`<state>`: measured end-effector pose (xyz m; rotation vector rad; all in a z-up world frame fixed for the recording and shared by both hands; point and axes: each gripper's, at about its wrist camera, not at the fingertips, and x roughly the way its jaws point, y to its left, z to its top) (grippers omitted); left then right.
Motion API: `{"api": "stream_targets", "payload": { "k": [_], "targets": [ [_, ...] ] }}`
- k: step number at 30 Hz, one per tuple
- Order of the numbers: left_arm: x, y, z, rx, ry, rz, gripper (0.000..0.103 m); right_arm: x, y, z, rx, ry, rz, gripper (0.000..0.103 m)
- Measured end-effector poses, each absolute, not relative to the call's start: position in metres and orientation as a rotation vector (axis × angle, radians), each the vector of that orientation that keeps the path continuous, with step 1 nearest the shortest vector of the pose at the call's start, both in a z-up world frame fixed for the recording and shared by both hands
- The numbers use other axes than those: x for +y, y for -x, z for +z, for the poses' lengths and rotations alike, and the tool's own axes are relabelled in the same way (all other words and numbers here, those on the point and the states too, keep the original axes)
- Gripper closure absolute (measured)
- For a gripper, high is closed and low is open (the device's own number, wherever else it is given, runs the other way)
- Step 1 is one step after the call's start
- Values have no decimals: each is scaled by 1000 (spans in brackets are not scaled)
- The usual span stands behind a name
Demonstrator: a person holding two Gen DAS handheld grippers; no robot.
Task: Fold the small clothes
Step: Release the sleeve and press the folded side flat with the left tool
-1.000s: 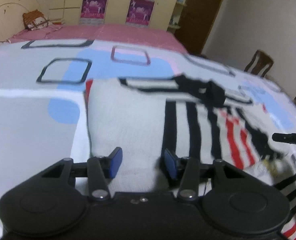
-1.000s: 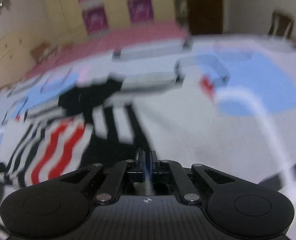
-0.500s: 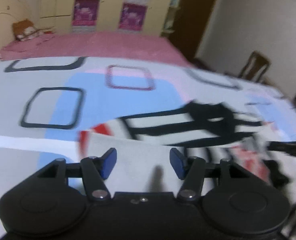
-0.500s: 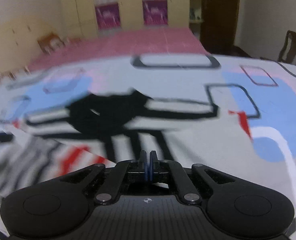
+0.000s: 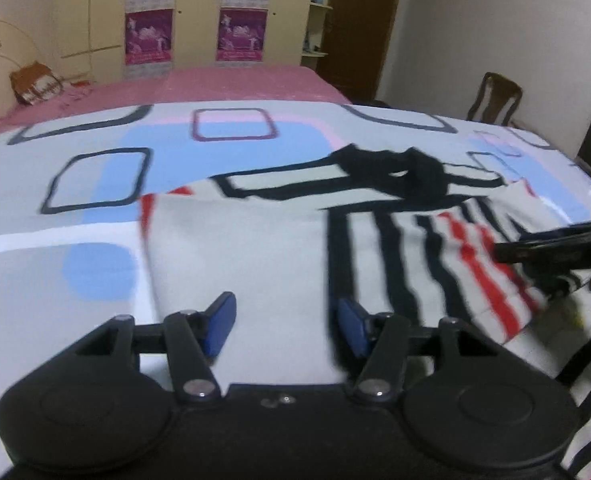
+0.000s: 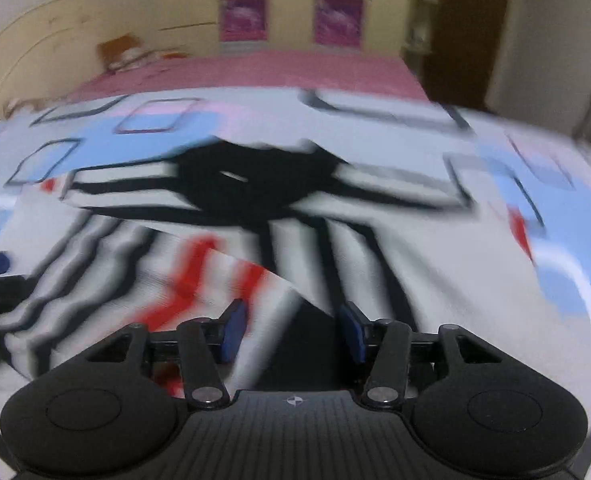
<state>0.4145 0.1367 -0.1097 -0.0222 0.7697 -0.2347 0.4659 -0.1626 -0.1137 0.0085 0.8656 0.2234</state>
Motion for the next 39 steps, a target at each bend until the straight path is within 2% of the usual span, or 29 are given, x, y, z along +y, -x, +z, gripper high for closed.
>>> {"api": "stream_targets", "payload": {
  "k": [6,12,16,20,21,22,23,24,27,31,33,37,39],
  "targets": [
    [100,-397,-79,714,14,-254,46,-141,-444,-83,797,18,282,53],
    [88,-377,-100,772,27,-236,44,-104,-420,-102,860,29,407,53],
    [118,-362,-105,769,50,-211,51,-142,-415,-101,847,18,271,53],
    [116,-361,-102,775,29,-211,52,-187,-425,-109,905,-98,209,53],
    [114,-361,-98,770,37,-202,51,-183,-424,-105,893,-71,209,54],
    [114,-360,-95,759,51,-196,51,-179,-422,-100,870,-62,211,60],
    [114,-359,-94,752,54,-191,51,-178,-418,-95,848,-71,217,69],
    [114,-359,-97,763,43,-185,51,-177,-416,-94,837,-88,216,72],
    [115,-362,-103,788,45,-193,51,-179,-420,-109,876,-92,198,72],
    [116,-356,-99,786,25,-188,51,-179,-413,-93,851,-85,198,72],
    [116,-356,-104,788,14,-194,51,-176,-416,-106,897,-68,186,72],
    [116,-355,-99,789,17,-193,50,-173,-415,-98,894,-66,174,72],
    [115,-352,-97,780,4,-191,46,-175,-408,-92,864,-85,168,72]
  ]
}}
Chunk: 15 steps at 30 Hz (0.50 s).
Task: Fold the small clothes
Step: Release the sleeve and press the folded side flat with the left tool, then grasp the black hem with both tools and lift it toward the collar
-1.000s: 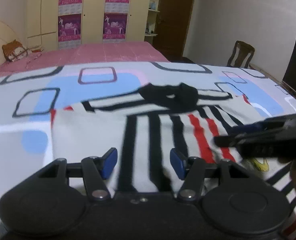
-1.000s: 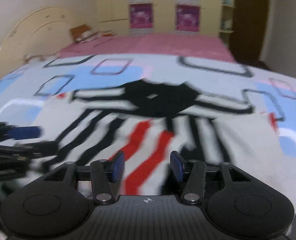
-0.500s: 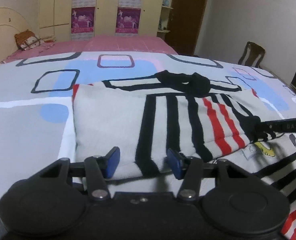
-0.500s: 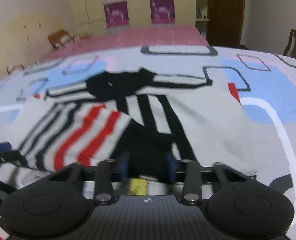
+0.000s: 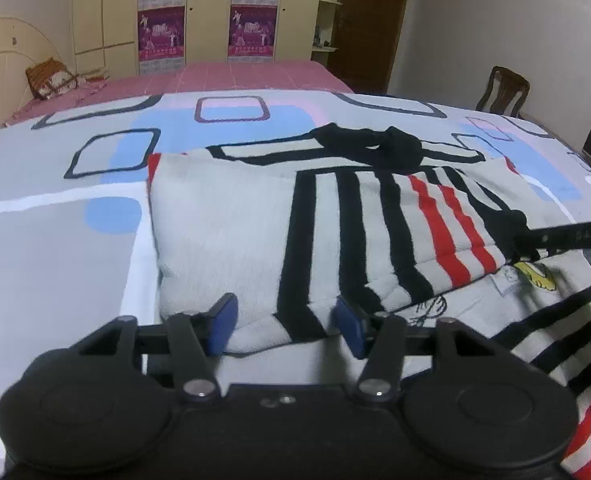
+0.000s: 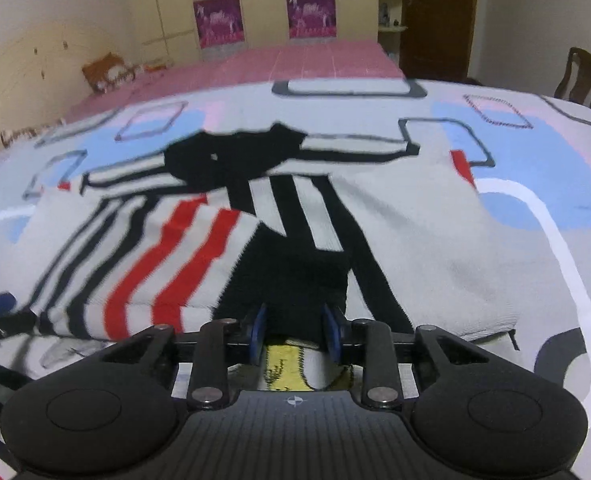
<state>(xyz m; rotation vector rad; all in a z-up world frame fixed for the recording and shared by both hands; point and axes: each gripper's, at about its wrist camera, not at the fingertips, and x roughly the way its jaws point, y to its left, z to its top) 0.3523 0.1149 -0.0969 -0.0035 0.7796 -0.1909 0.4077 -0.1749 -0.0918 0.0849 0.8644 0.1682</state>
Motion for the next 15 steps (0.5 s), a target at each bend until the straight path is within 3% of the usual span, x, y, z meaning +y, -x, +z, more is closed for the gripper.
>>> {"api": "stream_targets", "payload": {
  "k": [1,3,4,5,6,7,12,15],
  "targets": [
    [113,-350,-96,774,-9,-185,44,-175,-403,-89,851,-83,153,72],
    [109,-345,-91,762,-43,-169,18,-176,-395,-84,829,-84,135,72],
    [107,-343,-89,748,-53,-158,15,-177,-392,-82,825,-86,129,71],
    [106,-340,-86,739,-63,-146,13,-176,-389,-79,822,-81,123,62],
    [106,-337,-83,734,-67,-141,12,-176,-386,-76,814,-76,119,46],
    [107,-335,-81,731,-65,-139,12,-176,-383,-72,795,-74,120,43],
    [113,-321,-71,720,-62,-111,11,-186,-372,-59,778,-104,158,43],
    [113,-306,-66,721,-66,-108,17,-200,-359,-55,772,-151,179,43]
  ]
}}
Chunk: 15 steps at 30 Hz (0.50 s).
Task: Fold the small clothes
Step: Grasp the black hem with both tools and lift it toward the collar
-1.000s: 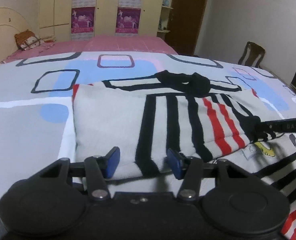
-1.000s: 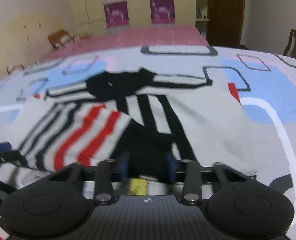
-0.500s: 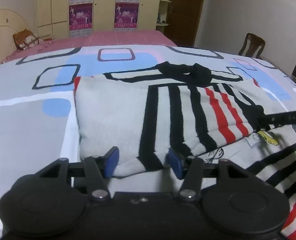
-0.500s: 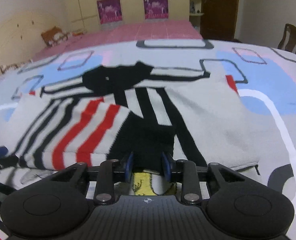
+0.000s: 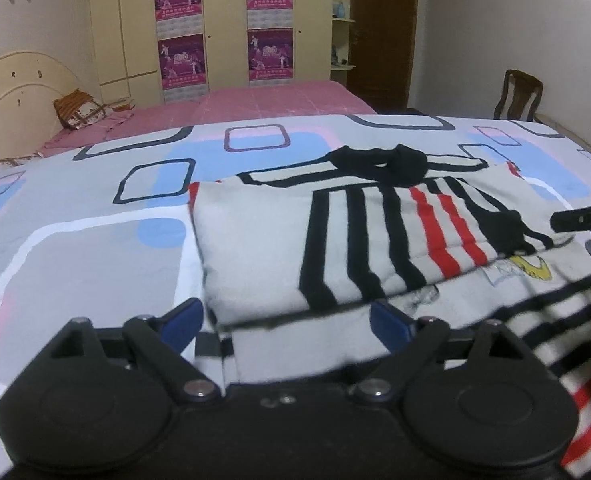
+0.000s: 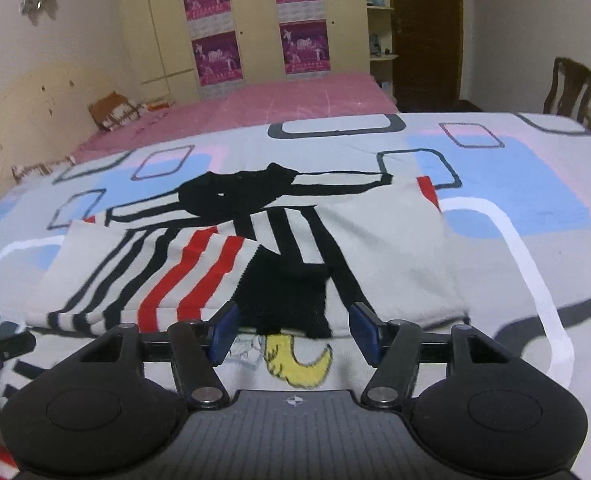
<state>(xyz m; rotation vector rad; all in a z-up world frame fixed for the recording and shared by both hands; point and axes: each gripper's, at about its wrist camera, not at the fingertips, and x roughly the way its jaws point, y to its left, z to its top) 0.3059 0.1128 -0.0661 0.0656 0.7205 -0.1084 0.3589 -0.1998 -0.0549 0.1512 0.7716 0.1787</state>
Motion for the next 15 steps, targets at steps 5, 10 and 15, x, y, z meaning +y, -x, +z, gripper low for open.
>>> {"api": "stream_targets", "payload": {
  "k": [5,10,15],
  "targets": [
    [106,-271,-63,729,-75,-101,19,-235,-322,-50,770,-210,196,43],
    [97,-231,-68,766,-51,-87,24,-285,-271,-51,787,-257,176,43],
    [85,-192,-73,785,-62,-67,25,-331,-214,-59,814,-354,152,43]
  ]
}}
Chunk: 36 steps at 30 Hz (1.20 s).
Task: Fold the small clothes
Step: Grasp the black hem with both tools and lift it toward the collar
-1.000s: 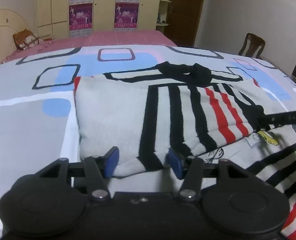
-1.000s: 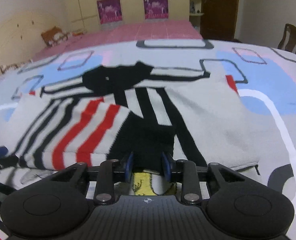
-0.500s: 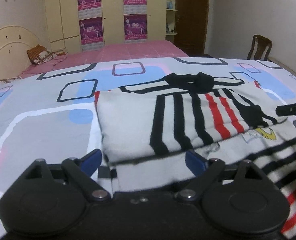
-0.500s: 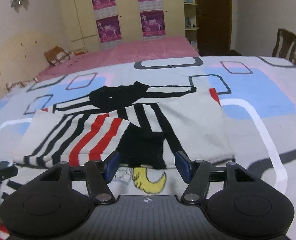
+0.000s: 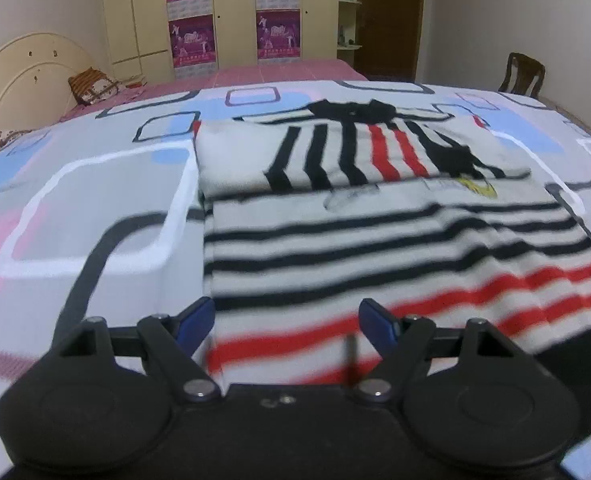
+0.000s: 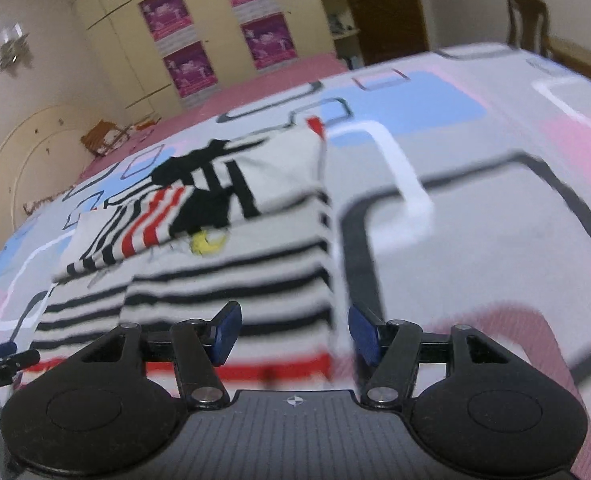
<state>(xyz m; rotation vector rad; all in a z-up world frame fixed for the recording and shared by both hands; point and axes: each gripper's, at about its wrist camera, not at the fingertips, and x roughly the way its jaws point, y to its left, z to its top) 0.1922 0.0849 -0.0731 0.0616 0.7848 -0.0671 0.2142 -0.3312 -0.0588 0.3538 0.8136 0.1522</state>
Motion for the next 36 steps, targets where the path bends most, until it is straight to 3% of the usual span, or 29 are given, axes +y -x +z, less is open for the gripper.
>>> {"api": "stream_targets", "payload": {
  "k": [5,8,17,21,30,36],
  "targets": [
    [81,-157,-79,809,-30,-50,29,-355,-171,-66,835,-413,145,44],
    [85,-138,-83,819,21,-54,30,-362,-153,-72,857,-457,175,57],
    [123,-102,-94,846,301,-73,37,-362,-128,-94,914,-586,294,57],
    [140,-105,-98,831,446,-139,38,-366,-129,-99,918,-654,325,57],
    [151,-127,-118,792,724,-250,53,-363,-159,-114,933,-771,377,57],
    [151,-115,-126,784,795,-322,55,-357,-140,-116,946,-802,477,58]
  ]
}}
